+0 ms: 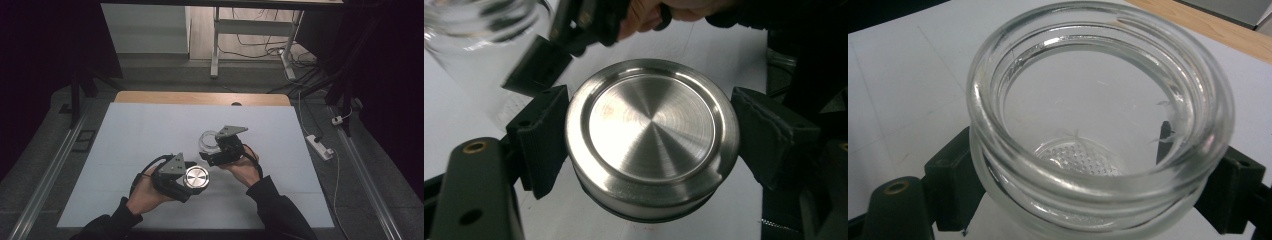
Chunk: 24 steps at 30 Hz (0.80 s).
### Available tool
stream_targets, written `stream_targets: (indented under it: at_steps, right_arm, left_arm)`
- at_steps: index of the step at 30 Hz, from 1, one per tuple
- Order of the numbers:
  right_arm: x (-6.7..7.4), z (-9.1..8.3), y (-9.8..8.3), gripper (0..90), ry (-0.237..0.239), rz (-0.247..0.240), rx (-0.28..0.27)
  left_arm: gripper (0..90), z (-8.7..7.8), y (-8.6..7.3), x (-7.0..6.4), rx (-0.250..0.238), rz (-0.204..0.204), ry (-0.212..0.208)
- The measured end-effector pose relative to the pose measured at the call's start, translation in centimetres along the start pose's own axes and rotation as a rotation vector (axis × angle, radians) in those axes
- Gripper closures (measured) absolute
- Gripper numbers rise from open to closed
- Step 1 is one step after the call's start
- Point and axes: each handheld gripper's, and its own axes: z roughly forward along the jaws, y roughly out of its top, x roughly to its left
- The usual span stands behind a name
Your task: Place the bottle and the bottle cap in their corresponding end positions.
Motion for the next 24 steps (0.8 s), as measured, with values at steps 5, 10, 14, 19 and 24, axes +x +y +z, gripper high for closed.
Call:
stream_targets:
  at_steps: [5, 10, 14, 19, 24]
  right_arm:
    - [-0.5, 0.6, 0.3, 15.0, -0.012, 0.005, 0.005]
    - [-0.9, 1.2, 0.7, 15.0, -0.024, 0.008, 0.004]
    - [-1.2, 1.8, 0.9, 15.0, -0.036, 0.012, 0.009]
    - [-1.6, 2.6, 1.1, 15.0, -0.047, 0.014, 0.015]
    - [-2.0, 3.5, 1.2, 15.0, -0.059, 0.014, 0.02]
  left_arm:
    - [20.4, 1.2, -0.8, 0.2, 0.008, -0.009, 0.003]
    - [20.4, 2.5, -1.6, 0.2, 0.021, -0.013, 0.011]
    - [20.4, 3.3, -2.1, 0.3, 0.026, -0.007, 0.022]
    - [20.4, 4.5, -2.7, 0.5, 0.04, 0.0, 0.031]
    - [20.4, 5.9, -3.3, 0.9, 0.075, -0.008, 0.027]
